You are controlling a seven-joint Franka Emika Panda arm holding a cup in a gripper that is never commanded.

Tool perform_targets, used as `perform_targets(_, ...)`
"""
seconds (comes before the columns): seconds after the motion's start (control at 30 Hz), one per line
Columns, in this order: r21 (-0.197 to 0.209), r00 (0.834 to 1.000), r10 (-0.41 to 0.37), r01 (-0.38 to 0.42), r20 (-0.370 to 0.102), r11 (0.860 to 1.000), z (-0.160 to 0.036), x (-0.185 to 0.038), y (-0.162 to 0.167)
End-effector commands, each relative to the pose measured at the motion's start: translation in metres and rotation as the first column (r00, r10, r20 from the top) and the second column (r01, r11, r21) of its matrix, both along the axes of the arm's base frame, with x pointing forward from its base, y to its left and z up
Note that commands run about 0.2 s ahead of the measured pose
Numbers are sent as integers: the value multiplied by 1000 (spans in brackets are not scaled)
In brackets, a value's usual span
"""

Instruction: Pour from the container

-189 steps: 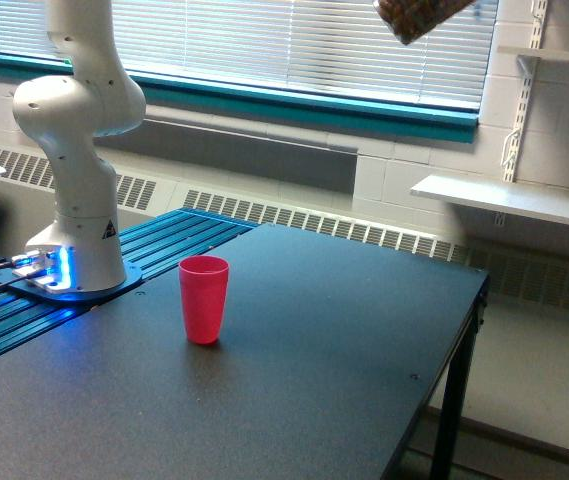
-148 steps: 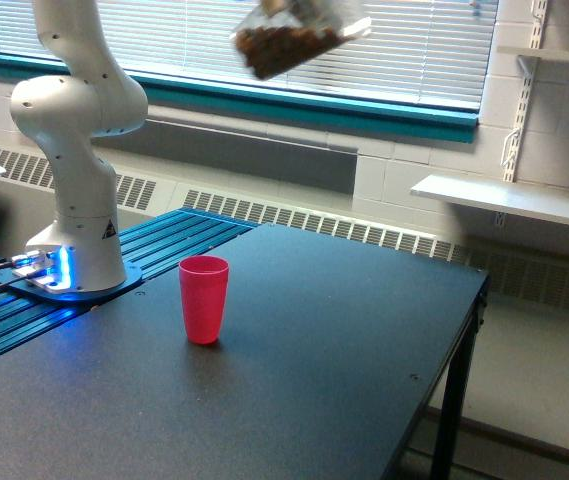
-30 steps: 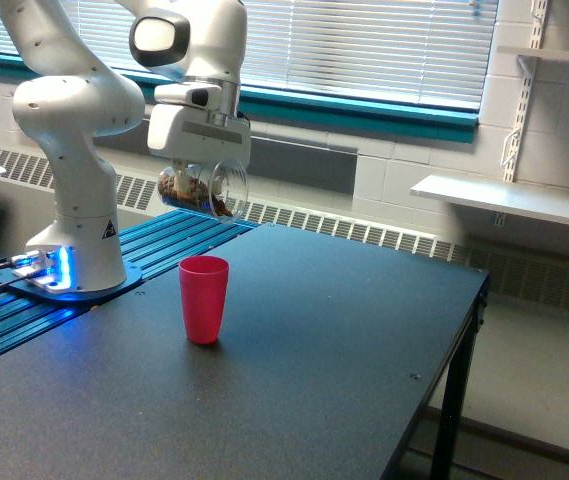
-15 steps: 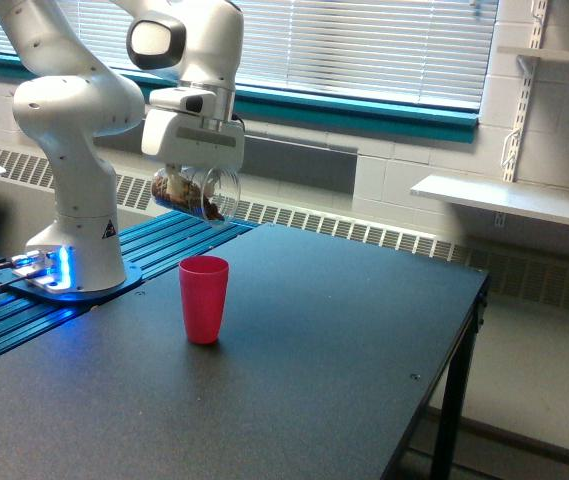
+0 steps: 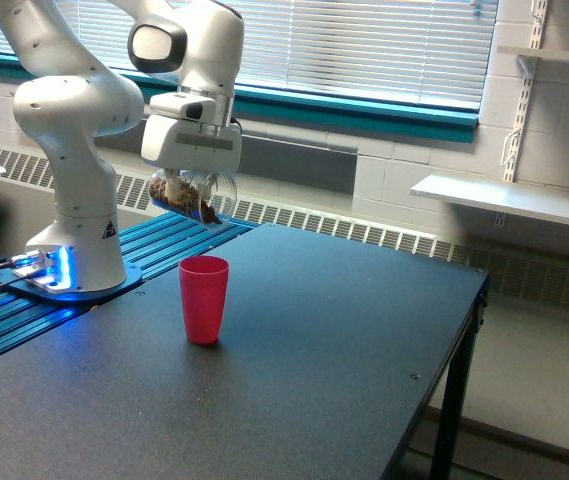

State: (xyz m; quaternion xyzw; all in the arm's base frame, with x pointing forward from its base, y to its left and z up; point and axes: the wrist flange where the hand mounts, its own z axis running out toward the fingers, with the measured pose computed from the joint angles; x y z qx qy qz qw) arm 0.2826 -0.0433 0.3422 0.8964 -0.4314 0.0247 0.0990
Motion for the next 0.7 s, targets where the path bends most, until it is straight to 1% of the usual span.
perform_targets(0.03, 4, 998, 19, -19, -54, 1000, -13, -11, 3)
perform_targets(0.23, 4, 997, 12, -12, -73, 1000, -14, -14, 2)
perform_targets(0.33, 7, 997, 11, -11, -75, 1000, -14, -14, 2)
perform_targets(0.4, 3, 997, 10, -9, -80, 1000, -15, -15, 1)
perform_targets(0.7, 11, 994, 8, -6, -106, 1000, -18, -17, 1)
